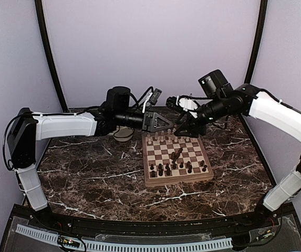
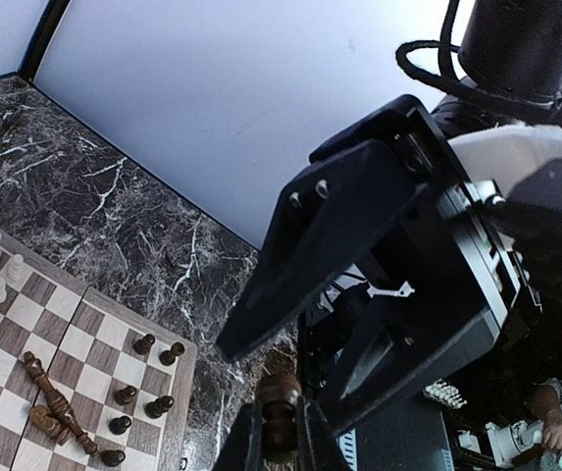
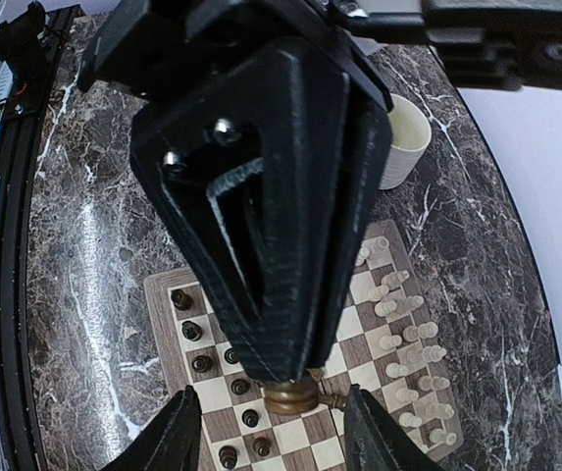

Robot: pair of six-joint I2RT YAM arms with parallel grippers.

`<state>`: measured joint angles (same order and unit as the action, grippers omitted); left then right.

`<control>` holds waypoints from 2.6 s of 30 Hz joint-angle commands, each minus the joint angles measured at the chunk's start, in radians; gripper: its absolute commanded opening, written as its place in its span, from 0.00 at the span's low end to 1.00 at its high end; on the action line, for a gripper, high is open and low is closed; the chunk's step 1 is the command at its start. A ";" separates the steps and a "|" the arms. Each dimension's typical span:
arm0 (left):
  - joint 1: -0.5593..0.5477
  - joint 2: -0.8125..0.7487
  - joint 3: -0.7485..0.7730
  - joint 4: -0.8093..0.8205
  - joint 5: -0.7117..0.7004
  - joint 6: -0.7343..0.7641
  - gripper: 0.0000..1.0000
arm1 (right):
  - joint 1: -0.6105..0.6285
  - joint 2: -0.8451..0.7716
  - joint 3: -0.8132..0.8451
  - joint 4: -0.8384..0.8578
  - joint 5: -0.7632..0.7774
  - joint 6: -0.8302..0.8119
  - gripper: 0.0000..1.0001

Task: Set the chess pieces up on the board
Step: Pass from the left arm to the right, then pass from the right arm to the left

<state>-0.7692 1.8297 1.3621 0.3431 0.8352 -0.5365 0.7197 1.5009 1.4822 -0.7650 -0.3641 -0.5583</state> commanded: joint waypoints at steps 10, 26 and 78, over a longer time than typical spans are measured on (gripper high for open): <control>-0.023 0.027 0.066 -0.045 0.029 -0.002 0.01 | 0.032 -0.018 -0.024 0.026 0.074 -0.026 0.20; -0.025 -0.013 0.038 -0.024 -0.063 0.003 0.33 | -0.017 -0.066 -0.075 0.074 0.041 0.016 0.04; -0.112 0.234 0.441 -0.508 -0.312 0.358 0.05 | -0.415 -0.248 -0.267 0.029 -0.171 0.008 0.51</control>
<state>-0.8318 2.0060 1.6489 0.1371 0.6594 -0.4099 0.4332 1.3216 1.2785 -0.7147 -0.4122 -0.5411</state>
